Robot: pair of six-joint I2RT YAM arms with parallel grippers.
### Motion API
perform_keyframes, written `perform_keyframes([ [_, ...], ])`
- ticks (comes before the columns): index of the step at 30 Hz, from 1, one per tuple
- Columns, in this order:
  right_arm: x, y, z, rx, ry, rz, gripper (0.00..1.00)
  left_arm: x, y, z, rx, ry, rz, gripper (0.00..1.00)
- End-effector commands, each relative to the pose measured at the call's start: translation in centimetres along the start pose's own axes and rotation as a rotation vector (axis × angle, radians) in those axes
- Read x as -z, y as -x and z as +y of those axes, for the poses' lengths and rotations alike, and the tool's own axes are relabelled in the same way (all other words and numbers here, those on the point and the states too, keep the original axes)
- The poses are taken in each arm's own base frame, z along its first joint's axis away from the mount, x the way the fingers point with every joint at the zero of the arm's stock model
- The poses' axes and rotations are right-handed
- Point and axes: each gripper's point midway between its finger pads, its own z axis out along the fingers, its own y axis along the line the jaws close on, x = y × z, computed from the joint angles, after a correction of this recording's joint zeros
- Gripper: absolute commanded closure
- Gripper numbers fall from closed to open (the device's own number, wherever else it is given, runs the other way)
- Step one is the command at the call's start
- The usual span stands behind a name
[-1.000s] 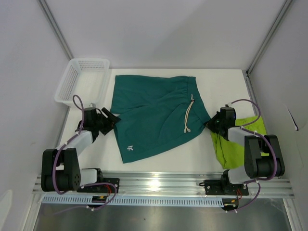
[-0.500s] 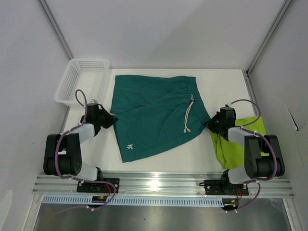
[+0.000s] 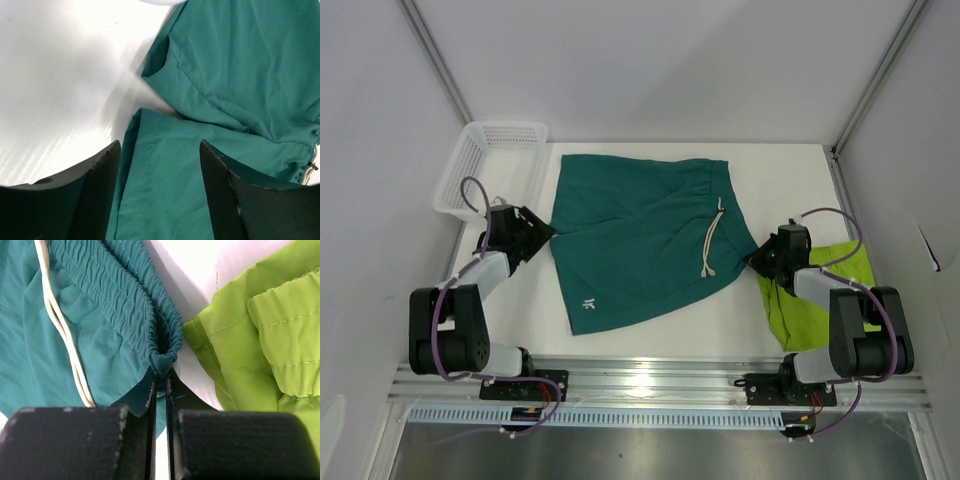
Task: Fold and stack the shorts
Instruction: Flatten the shorts out, then fold the shorts
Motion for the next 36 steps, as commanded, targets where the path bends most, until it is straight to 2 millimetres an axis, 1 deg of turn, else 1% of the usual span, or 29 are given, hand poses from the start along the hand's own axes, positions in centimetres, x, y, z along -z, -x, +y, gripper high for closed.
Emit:
perform_keyframes([
  [1, 0.4, 1.0, 0.5, 0.007, 0.013, -0.050, 1.00, 2.2, 1.7, -0.1, -0.038, 0.020, -0.071, 0.32],
  [2, 0.4, 1.1, 0.6, 0.007, 0.014, -0.051, 1.00, 2.7, 1.8, -0.3, -0.042, 0.014, -0.078, 0.31],
  [3, 0.4, 1.0, 0.5, 0.006, 0.013, -0.047, 1.00, 3.1, 1.4, -0.4, -0.046, 0.002, -0.073, 0.31],
  [5, 0.5, 1.0, 0.6, 0.007, 0.018, -0.049, 1.00, 4.7, 0.8, -1.9, -0.069, -0.061, -0.076, 0.31],
  [6, 0.4, 0.9, 0.5, 0.006, 0.015, -0.045, 1.00, 5.6, -0.4, -2.9, -0.109, -0.089, -0.062, 0.31],
  [7, 0.4, 0.9, 0.5, 0.006, 0.012, -0.044, 1.00, 5.7, -1.4, -3.2, -0.127, -0.094, -0.036, 0.31],
  [8, 0.4, 0.9, 0.4, 0.005, 0.008, -0.042, 1.00, 6.6, -2.1, -4.1, -0.156, -0.116, -0.038, 0.31],
  [9, 0.3, 0.7, 0.4, 0.002, 0.009, -0.037, 1.00, 7.0, -3.1, -4.4, -0.180, -0.123, -0.021, 0.31],
  [10, 0.3, 0.8, 0.4, 0.001, 0.011, -0.036, 1.00, 7.5, -5.1, -5.0, -0.221, -0.136, 0.021, 0.31],
  [11, 0.3, 0.6, 0.5, 0.003, 0.013, -0.030, 1.00, 8.2, -5.4, -5.2, -0.232, -0.144, 0.015, 0.31],
  [12, 0.3, 0.4, 0.5, 0.003, 0.014, -0.021, 1.00, 8.4, -6.6, -4.7, -0.244, -0.139, 0.038, 0.31],
  [13, 0.2, 0.4, 0.5, -0.006, 0.012, -0.019, 1.00, 8.9, -7.9, -4.7, -0.258, -0.145, 0.070, 0.32],
  [14, 0.1, 0.2, 0.4, -0.008, 0.010, -0.012, 1.00, 9.5, -8.6, -4.4, -0.265, -0.161, 0.076, 0.31],
  [15, 0.1, 0.2, 0.5, -0.009, 0.011, -0.011, 1.00, 9.9, -10.1, -3.6, -0.281, -0.152, 0.111, 0.32],
  [16, 0.1, 0.2, 0.5, -0.010, 0.011, -0.007, 1.00, 10.2, -11.0, -2.9, -0.279, -0.144, 0.128, 0.32],
  [17, 0.1, 0.1, 0.6, -0.013, 0.010, 0.001, 1.00, 10.6, -11.4, -2.7, -0.282, -0.152, 0.133, 0.32],
  [18, 0.1, 0.1, 0.7, -0.012, 0.011, 0.004, 1.00, 11.5, -12.3, -2.1, -0.289, -0.159, 0.149, 0.32],
  [20, 0.1, 0.2, 1.1, 0.002, 0.015, 0.006, 1.00, 12.2, -13.4, -1.3, -0.281, -0.163, 0.169, 0.31],
  [21, 0.1, 0.3, 1.3, 0.011, 0.016, 0.004, 1.00, 13.1, -13.9, -1.4, -0.283, -0.188, 0.176, 0.31],
  [22, 0.1, 0.3, 1.5, 0.018, 0.017, 0.003, 1.00, 13.2, -14.9, -1.0, -0.264, -0.191, 0.195, 0.31],
  [23, 0.1, 0.5, 1.6, 0.026, 0.020, -0.006, 1.00, 13.6, -15.4, -1.3, -0.264, -0.213, 0.207, 0.31],
  [24, 0.1, 0.4, 1.7, 0.035, 0.018, -0.016, 1.00, 14.0, -16.4, -1.3, -0.267, -0.221, 0.240, 0.31],
  [26, 0.1, 0.3, 1.6, 0.038, 0.020, -0.035, 1.00, 14.3, -17.0, -1.2, -0.255, -0.213, 0.271, 0.31],
  [29, 0.2, 0.2, 1.5, 0.033, 0.029, -0.053, 1.00, 14.3, -17.7, -0.1, -0.268, -0.167, 0.303, 0.31],
  [30, 0.2, 0.1, 1.5, 0.038, 0.034, -0.055, 1.00, 14.4, -18.2, -0.2, -0.283, -0.172, 0.316, 0.32],
  [31, 0.3, 0.2, 1.5, 0.040, 0.036, -0.059, 1.00, 14.2, -18.3, 0.4, -0.287, -0.138, 0.318, 0.32],
  [32, 0.3, 0.3, 1.5, 0.040, 0.034, -0.061, 1.00, 14.1, -18.0, 0.5, -0.295, -0.116, 0.303, 0.32],
  [33, 0.4, 0.3, 1.4, 0.041, 0.034, -0.063, 1.00, 14.1, -18.2, 1.2, -0.311, -0.081, 0.305, 0.33],
  [36, 0.3, 0.2, 1.4, 0.036, 0.034, -0.063, 1.00, 13.9, -17.8, 2.6, -0.292, 0.017, 0.288, 0.35],
])
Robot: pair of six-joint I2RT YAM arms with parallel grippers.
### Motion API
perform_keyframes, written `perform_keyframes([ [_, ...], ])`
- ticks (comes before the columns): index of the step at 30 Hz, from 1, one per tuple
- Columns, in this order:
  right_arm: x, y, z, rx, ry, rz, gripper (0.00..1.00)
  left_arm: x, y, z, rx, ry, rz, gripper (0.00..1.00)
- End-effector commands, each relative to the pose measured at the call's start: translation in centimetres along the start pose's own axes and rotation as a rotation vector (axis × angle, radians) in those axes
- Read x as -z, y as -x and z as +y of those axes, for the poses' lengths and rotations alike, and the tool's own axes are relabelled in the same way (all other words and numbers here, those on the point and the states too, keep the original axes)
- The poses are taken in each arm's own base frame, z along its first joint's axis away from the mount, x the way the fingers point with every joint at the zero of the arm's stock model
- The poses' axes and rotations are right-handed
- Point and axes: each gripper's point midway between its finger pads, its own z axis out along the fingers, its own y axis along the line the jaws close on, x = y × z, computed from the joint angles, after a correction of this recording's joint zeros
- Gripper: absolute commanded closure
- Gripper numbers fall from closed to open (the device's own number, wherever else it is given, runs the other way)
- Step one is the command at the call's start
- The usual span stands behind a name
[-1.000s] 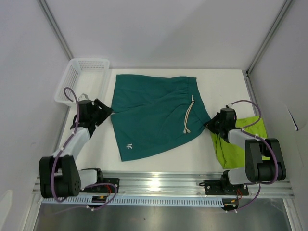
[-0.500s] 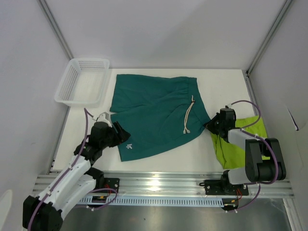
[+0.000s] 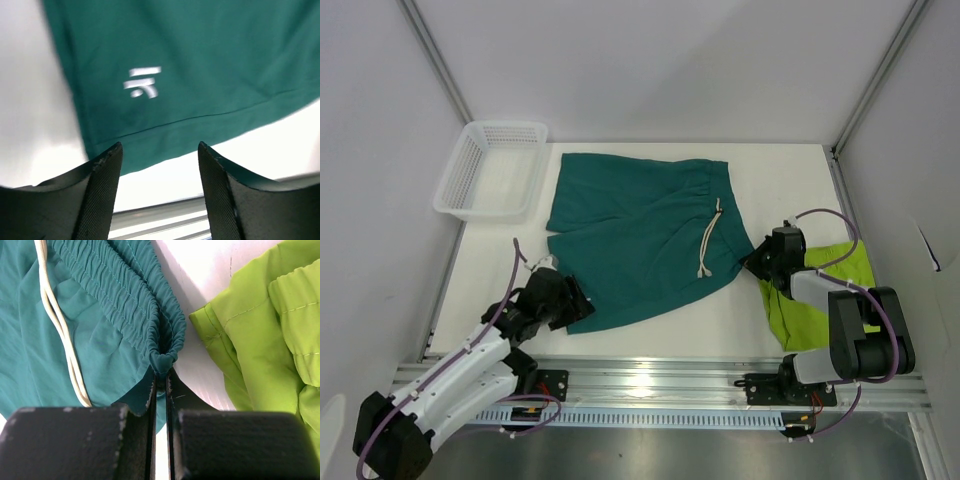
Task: Fold and stack the shorts
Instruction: Fold the shorts
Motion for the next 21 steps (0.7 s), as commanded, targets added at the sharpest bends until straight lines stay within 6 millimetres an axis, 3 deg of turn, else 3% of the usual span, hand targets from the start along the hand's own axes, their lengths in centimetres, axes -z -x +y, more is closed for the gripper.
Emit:
perform_keyframes([
  [1, 0.2, 1.3, 0.8, 0.008, 0.028, -0.064, 1.00, 0.4, 0.3, 1.5, 0.044, 0.112, -0.018, 0.36],
  [10, 0.1, 1.3, 0.7, 0.003, 0.025, -0.057, 1.00, 2.3, 0.2, 2.4, 0.173, 0.136, -0.058, 0.36],
  [14, 0.1, 1.4, 0.8, 0.004, 0.027, -0.057, 1.00, 3.1, -0.1, 3.5, 0.206, 0.222, -0.037, 0.35],
  [21, 0.0, 1.3, 0.7, 0.004, 0.025, -0.052, 1.00, 1.3, -1.8, 3.0, 0.210, 0.197, 0.051, 0.36],
])
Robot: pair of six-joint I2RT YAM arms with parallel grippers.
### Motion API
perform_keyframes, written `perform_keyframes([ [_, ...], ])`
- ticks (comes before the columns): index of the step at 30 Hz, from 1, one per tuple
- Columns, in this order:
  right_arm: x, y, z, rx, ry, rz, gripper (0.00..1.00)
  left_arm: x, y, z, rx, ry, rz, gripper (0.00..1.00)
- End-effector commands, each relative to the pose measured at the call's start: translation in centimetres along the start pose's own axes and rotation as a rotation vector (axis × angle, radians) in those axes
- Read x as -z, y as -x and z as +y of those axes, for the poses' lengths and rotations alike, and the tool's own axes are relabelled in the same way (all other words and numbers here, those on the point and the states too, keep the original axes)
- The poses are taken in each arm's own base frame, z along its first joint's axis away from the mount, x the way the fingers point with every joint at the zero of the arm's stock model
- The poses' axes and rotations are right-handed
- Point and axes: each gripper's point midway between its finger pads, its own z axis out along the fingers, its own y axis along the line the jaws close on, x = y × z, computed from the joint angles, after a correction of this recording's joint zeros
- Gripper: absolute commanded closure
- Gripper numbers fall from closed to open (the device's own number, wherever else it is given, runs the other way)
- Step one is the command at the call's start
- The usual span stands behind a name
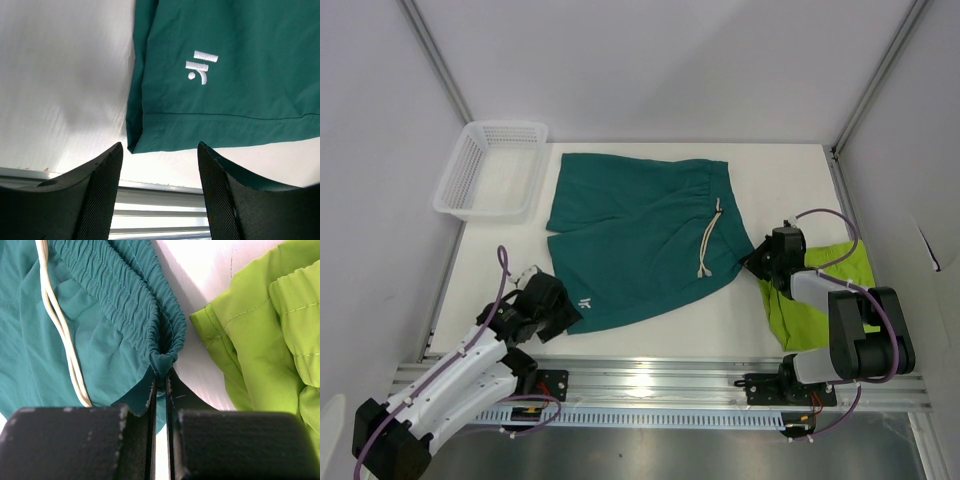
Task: Fold and stack the shorts
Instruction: Fold the shorts
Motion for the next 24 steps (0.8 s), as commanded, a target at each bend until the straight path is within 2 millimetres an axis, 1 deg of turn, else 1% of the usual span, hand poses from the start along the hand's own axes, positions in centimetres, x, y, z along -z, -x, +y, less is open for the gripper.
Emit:
perform_keyframes([
  [1, 0.0, 1.2, 0.7, 0.004, 0.021, -0.049, 1.00, -0.5, -1.2, -1.0, 0.030, -0.045, 0.057, 0.36],
  [3, 0.0, 1.3, 0.8, 0.003, 0.023, -0.049, 1.00, -1.1, -1.6, -0.8, 0.043, -0.045, 0.068, 0.36],
  [7, 0.0, 1.3, 0.8, 0.005, 0.022, -0.050, 1.00, -1.7, -1.7, -0.9, 0.069, -0.057, 0.061, 0.36],
  [8, 0.0, 1.3, 0.8, 0.004, 0.023, -0.049, 1.00, -1.7, -1.6, -1.2, 0.087, -0.067, 0.056, 0.36],
  [9, 0.0, 1.3, 0.7, 0.003, 0.019, -0.048, 1.00, -2.1, -1.8, -0.9, 0.091, -0.060, 0.058, 0.36],
  [13, 0.1, 1.4, 0.8, 0.004, 0.025, -0.050, 1.00, -2.8, -1.2, -0.9, 0.120, -0.037, 0.030, 0.37],
  [15, 0.1, 1.4, 0.8, 0.004, 0.026, -0.051, 1.00, -3.2, -1.2, -0.7, 0.136, -0.015, 0.025, 0.39],
  [16, 0.1, 1.4, 0.8, 0.002, 0.024, -0.051, 1.00, -3.4, -1.0, -1.0, 0.139, -0.025, 0.019, 0.41],
  [18, 0.1, 1.4, 0.8, 0.001, 0.025, -0.051, 1.00, -3.9, -1.3, -1.0, 0.153, -0.015, 0.031, 0.48],
  [19, 0.1, 1.3, 0.8, 0.002, 0.025, -0.050, 1.00, -4.2, -1.3, -1.2, 0.156, -0.026, 0.030, 0.53],
  [20, 0.2, 1.4, 0.8, 0.000, 0.027, -0.054, 1.00, -4.4, -1.3, -1.3, 0.154, -0.028, 0.031, 0.66],
  [21, 0.2, 1.4, 0.8, 0.000, 0.027, -0.054, 1.00, -4.5, -1.4, -1.2, 0.154, -0.024, 0.031, 0.73],
  [22, 0.3, 1.4, 0.7, 0.000, 0.025, -0.056, 1.00, -4.8, -1.3, -0.7, 0.152, -0.007, 0.019, 0.83],
  [23, 0.5, 1.6, 1.0, 0.000, 0.032, -0.064, 1.00, -4.9, -1.2, -0.4, 0.154, 0.005, 0.011, 0.97],
  [24, 0.6, 1.4, 0.7, 0.001, 0.024, -0.064, 1.00, -4.9, -1.1, -0.2, 0.157, 0.012, 0.002, 1.00],
])
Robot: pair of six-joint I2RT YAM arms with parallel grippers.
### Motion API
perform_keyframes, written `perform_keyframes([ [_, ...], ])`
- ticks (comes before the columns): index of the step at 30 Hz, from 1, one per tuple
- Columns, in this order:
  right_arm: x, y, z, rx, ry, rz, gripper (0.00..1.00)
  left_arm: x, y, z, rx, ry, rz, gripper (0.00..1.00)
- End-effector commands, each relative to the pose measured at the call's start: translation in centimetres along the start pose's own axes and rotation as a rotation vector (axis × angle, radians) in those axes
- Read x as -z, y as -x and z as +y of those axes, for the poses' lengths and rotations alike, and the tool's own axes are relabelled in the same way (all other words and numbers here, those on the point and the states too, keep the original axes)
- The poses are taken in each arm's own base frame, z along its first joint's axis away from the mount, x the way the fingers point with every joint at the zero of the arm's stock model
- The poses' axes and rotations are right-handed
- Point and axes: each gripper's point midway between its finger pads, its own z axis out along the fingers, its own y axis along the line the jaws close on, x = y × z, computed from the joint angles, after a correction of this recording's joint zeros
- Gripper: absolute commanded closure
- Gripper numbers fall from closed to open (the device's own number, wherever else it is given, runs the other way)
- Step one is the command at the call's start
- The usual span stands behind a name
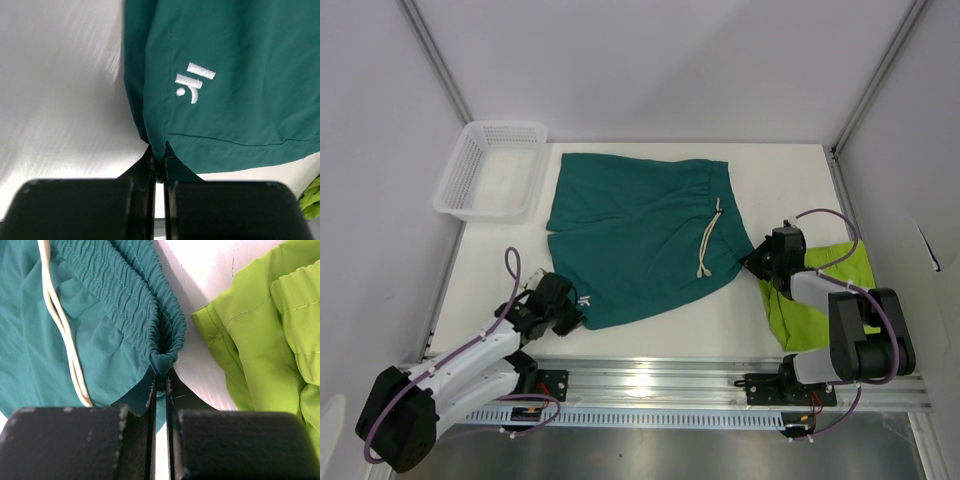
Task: Fold and stack the shorts
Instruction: Fold the shorts
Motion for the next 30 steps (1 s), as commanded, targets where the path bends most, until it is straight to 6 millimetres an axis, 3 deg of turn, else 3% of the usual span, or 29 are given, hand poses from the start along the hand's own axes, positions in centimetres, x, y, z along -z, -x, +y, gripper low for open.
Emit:
perform_keyframes([
  [1, 0.6, 1.4, 0.7, 0.001, 0.022, -0.066, 1.00, -0.7, 0.5, 1.8, 0.001, 0.055, -0.055, 1.00],
  [7, 1.3, 1.6, 0.1, -0.015, -0.021, -0.071, 1.00, 0.4, 0.6, 1.8, -0.026, 0.014, -0.060, 1.00],
  [11, 2.1, 0.8, -0.4, -0.036, -0.066, -0.011, 1.00, 2.9, 0.9, 1.4, -0.036, -0.007, -0.062, 1.00],
  [16, 4.2, -0.6, -0.6, -0.074, -0.088, 0.039, 1.00, 7.1, 1.7, -1.5, -0.032, -0.158, -0.079, 1.00],
  [20, 5.9, -1.8, -1.0, -0.082, -0.104, 0.073, 1.00, 9.6, 2.6, -2.2, -0.042, -0.199, -0.116, 1.00],
  [26, 8.6, -1.4, 0.1, -0.097, -0.095, 0.076, 1.00, 12.8, 4.2, -5.2, -0.050, -0.270, -0.154, 1.00],
  [28, 9.6, -0.1, 1.6, -0.092, -0.072, 0.064, 1.00, 13.0, 4.3, -5.9, -0.064, -0.266, -0.145, 1.00],
  [30, 10.8, 0.4, 2.6, -0.087, -0.062, 0.073, 1.00, 14.6, 5.0, -7.2, -0.066, -0.304, -0.162, 1.00],
])
